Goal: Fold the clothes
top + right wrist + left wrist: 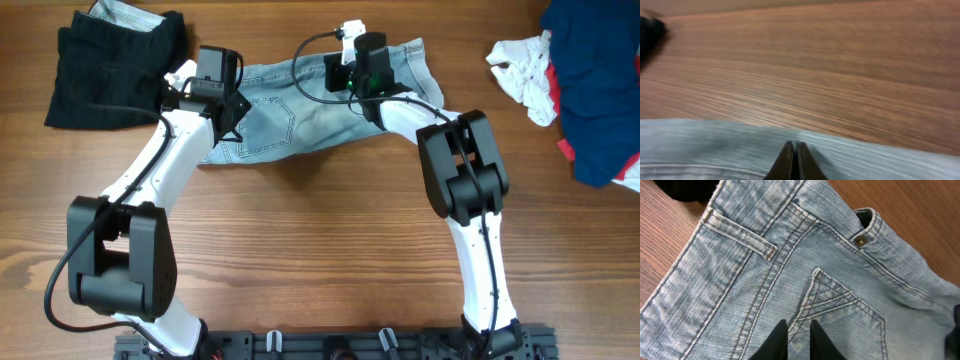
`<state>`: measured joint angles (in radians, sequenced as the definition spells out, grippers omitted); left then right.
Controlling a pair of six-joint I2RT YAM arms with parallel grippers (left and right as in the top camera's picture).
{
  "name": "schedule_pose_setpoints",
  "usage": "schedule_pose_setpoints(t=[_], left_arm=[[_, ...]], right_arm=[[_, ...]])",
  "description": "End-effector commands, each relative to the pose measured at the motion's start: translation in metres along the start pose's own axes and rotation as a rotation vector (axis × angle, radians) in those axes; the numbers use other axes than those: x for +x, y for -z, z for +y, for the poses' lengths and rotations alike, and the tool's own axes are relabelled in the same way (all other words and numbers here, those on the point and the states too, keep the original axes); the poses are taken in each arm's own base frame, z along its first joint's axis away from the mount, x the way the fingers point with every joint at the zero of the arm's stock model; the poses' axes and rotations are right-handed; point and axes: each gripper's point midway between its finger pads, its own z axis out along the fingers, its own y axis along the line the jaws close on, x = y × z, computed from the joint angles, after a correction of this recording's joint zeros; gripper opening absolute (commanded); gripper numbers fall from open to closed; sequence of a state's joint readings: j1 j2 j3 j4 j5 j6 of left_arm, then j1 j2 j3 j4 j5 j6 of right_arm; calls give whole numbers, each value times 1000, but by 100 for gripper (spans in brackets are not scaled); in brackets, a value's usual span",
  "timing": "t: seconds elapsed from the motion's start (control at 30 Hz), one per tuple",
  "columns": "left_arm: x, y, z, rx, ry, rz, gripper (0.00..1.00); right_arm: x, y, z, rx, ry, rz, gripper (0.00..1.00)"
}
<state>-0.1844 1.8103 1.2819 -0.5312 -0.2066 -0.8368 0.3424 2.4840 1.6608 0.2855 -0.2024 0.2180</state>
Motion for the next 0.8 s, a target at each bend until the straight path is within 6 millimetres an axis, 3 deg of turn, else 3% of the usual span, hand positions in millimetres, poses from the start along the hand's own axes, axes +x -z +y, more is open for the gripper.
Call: schedule_pose_setpoints(t=[0.0, 0.27, 0.43, 0.57, 0.67, 0.77], left_arm=[[3, -4, 0, -1, 14, 12, 16], [3, -4, 0, -1, 14, 12, 16], [3, -4, 0, -1, 14, 12, 16], [3, -4, 0, -1, 14, 12, 16], [3, -4, 0, -1, 14, 11, 16], [4, -4, 0, -2, 13, 13, 17]], right_arm=[[6, -3, -45, 94, -23, 2, 4], [-31, 31, -118, 186, -110, -57, 8], [-26, 51, -169, 258, -169, -34, 9], [-31, 68, -177, 181, -211, -7, 14], [-54, 93, -176, 143, -230, -11, 41], [-86, 134, -170, 159, -229, -3, 83]])
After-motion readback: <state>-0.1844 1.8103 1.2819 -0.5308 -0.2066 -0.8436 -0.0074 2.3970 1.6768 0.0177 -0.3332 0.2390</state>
